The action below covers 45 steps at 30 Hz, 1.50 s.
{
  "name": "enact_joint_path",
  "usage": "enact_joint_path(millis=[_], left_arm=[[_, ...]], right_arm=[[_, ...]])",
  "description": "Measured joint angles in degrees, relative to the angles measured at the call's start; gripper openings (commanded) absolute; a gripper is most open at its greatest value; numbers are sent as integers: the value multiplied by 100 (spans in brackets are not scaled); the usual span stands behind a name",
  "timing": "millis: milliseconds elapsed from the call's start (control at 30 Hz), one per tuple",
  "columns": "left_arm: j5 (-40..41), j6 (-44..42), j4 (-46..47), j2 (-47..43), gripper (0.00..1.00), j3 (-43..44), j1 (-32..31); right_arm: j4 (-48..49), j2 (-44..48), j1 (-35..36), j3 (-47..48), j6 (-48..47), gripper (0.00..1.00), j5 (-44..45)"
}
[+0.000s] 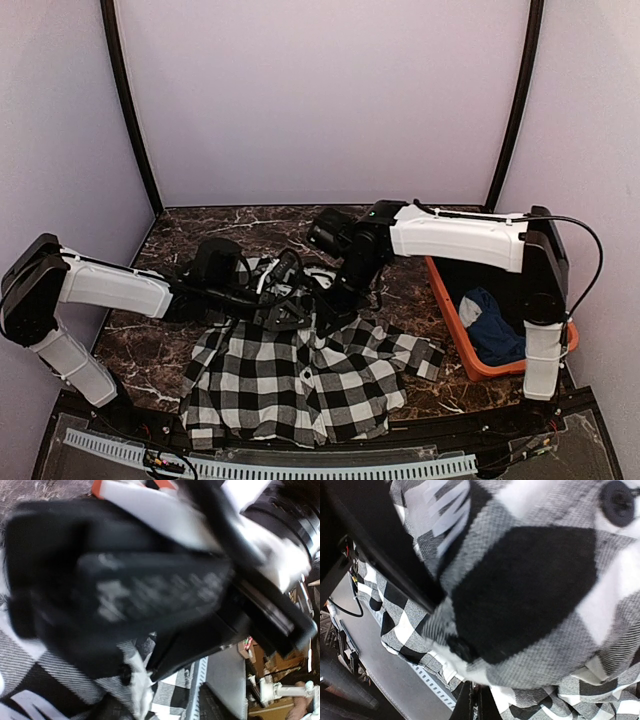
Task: Pin the brooch onto the clothing
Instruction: Cross the brooch on the flattened clothing.
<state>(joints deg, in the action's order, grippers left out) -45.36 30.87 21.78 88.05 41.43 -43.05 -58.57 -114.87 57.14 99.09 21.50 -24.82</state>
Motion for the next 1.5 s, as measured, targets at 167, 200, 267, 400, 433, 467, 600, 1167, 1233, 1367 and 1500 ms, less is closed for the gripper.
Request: enact_joint_path(millis=[167, 200, 267, 400, 433, 467, 600, 1167, 1233, 1367, 1500], left_arm=[[90, -17, -125, -66, 87, 0, 0], [140, -28, -195, -131, 89, 0, 0], [247, -66, -352, -352, 93, 0, 0], [455, -190, -634, -859, 93, 0, 0], [503, -234, -728, -942, 93, 7, 0], [553, -291, -844, -984, 93, 17, -2], [756, -533, -1432, -962, 93, 63, -90], [898, -616, -1567, -409, 76, 50, -385], [894, -599, -1484, -280, 73, 50, -391], [898, -616, -1443, -122, 59, 50, -437], [896, -638, -1423, -74, 37, 55, -455]], right_arm=[[63, 2, -157, -103, 24, 0, -138], [81, 2, -181, -151, 28, 0, -157], [101, 2, -203, -229, 44, 0, -208], [179, 2, -208, -319, 63, 0, -345], [188, 2, -208, -323, 66, 0, -387], [195, 2, -208, -326, 68, 0, -407], [227, 2, -221, -326, 131, 0, -514], [402, 31, -376, -463, 328, 0, -894], [420, 35, -376, -463, 328, 0, -918], [439, 55, -376, -468, 345, 0, -988], [450, 79, -376, -470, 365, 0, -1019]])
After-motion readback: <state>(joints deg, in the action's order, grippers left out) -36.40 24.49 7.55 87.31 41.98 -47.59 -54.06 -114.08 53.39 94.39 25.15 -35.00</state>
